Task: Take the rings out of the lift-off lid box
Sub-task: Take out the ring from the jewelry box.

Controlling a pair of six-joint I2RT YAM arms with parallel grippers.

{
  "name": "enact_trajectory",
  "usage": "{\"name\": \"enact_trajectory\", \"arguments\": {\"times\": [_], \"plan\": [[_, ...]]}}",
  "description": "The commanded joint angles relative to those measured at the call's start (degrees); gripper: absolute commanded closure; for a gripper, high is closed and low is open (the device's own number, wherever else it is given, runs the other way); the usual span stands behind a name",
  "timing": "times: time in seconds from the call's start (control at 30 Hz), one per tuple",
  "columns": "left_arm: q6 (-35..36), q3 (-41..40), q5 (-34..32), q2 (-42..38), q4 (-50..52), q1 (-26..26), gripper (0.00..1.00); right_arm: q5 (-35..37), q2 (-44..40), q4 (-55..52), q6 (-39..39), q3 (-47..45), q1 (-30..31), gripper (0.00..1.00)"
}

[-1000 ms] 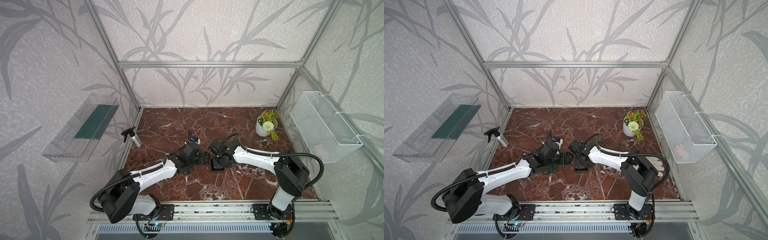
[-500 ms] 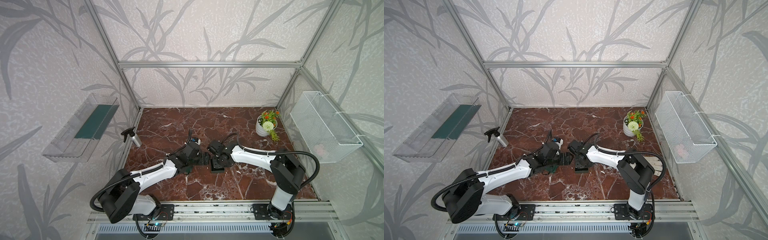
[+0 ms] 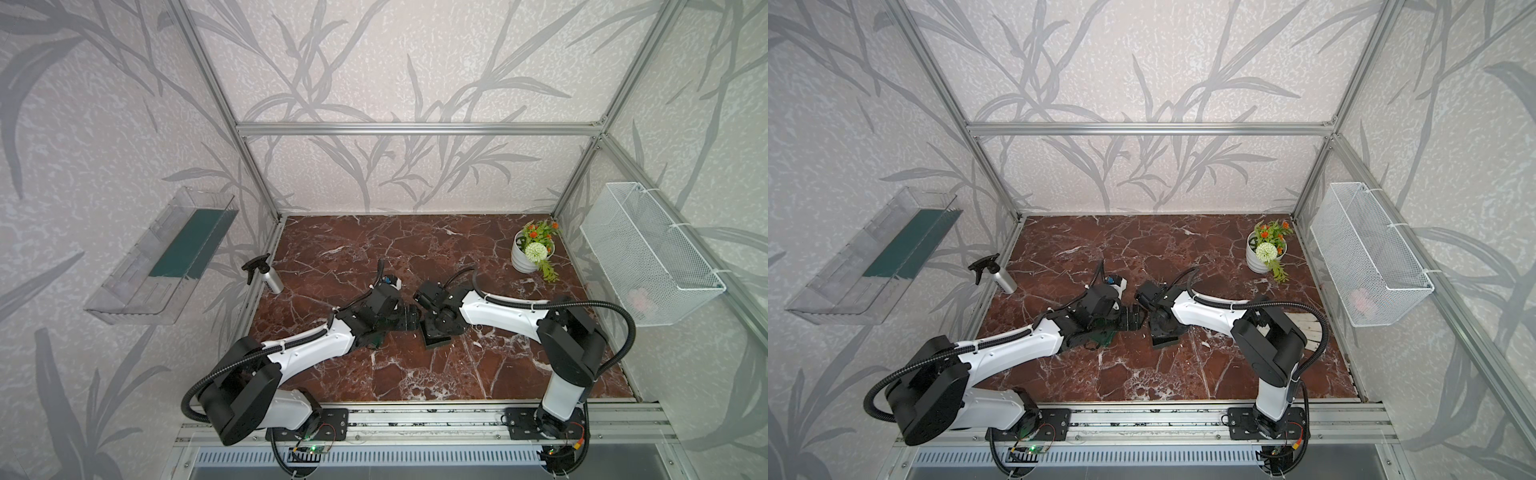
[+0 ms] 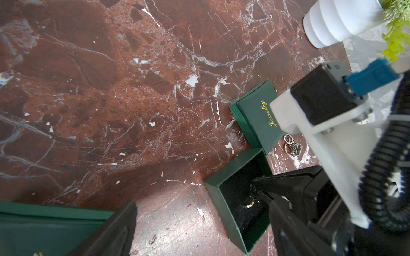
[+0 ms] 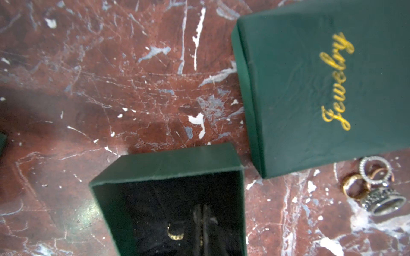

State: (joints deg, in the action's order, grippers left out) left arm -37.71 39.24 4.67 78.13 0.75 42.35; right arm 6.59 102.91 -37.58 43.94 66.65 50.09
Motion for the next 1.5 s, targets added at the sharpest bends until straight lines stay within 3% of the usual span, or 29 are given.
{"name": "enact_trajectory", "arguments": {"times": [0.0, 0.2, 0.67, 1.47], "plan": [[-0.93, -0.44, 0.94, 0.7, -1.13, -0.22, 0.09, 1.14, -1.39, -1.29, 0.56, 0.87, 0.01, 1.0], [-2.14, -0.59, 4.39, 3.07, -3.47, -0.11, 0.11, 0.9, -4.18, 0.58, 1.05, -0.3, -0.05, 1.0], [-3.24, 0.0, 5.83, 7.38, -3.84, 0.21, 0.12, -1.8, -8.75, 6.93, 3.01, -4.7, -1.24, 1.0], [-3.25, 5.49, 5.73, 14.58, 3.45, 0.69, 0.12, -5.78, -13.87, 15.42, 4.92, -9.41, -4.03, 1.0]]}}
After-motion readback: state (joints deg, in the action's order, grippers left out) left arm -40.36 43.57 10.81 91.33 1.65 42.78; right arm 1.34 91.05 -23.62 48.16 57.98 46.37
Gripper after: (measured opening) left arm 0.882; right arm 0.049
